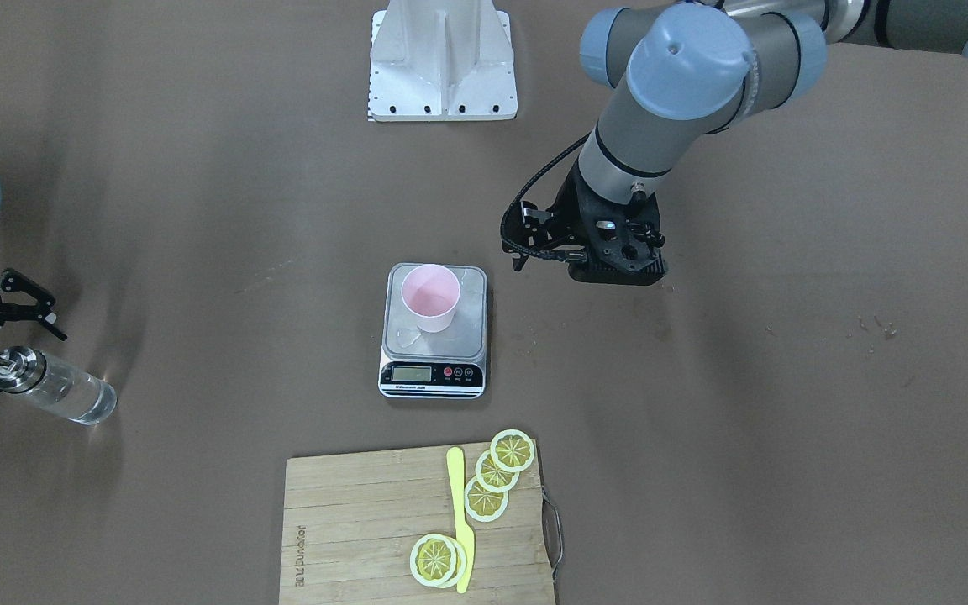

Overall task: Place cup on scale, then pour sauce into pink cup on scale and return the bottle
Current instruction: 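Close the right gripper around the glass bottle's metal top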

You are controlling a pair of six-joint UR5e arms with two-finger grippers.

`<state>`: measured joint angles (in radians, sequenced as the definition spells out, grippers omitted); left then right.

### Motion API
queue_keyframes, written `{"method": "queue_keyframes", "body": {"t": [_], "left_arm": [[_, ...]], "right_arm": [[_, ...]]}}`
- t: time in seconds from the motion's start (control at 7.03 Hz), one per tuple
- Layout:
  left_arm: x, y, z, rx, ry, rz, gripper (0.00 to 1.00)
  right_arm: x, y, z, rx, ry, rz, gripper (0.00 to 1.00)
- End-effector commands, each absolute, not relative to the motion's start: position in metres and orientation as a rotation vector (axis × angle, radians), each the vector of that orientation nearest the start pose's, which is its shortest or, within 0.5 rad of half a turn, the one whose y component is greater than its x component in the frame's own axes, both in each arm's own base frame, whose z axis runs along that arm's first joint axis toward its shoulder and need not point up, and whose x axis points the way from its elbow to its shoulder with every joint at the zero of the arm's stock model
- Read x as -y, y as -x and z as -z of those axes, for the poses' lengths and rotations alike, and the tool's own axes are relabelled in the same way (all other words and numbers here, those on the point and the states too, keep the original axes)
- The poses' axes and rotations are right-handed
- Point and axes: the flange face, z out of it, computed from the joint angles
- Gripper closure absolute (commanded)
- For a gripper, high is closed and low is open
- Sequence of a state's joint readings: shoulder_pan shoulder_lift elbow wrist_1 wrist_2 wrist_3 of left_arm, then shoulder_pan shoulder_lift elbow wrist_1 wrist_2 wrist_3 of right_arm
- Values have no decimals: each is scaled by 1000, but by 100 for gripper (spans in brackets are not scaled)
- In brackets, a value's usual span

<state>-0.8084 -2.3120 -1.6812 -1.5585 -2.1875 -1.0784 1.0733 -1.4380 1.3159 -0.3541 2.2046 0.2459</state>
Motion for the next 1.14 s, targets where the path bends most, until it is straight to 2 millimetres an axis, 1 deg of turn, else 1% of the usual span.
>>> {"method": "queue_keyframes", "body": {"t": [0.0,0.14,0.43,0.71,1.0], "left_arm": [[539,-410,-161,-994,-30,31,3],[539,-410,-161,-994,-30,31,3],[539,-410,-162,-993,-29,31,3],[539,-410,-162,-993,-29,31,3],[539,-410,-162,-992,-30,32,3]], "right_arm": [[533,207,-573,912,-809,564,0],[533,210,-570,915,-810,562,0],[540,216,-559,914,-821,527,0],[540,217,-560,914,-818,527,0],[545,220,-556,914,-826,526,0]]}}
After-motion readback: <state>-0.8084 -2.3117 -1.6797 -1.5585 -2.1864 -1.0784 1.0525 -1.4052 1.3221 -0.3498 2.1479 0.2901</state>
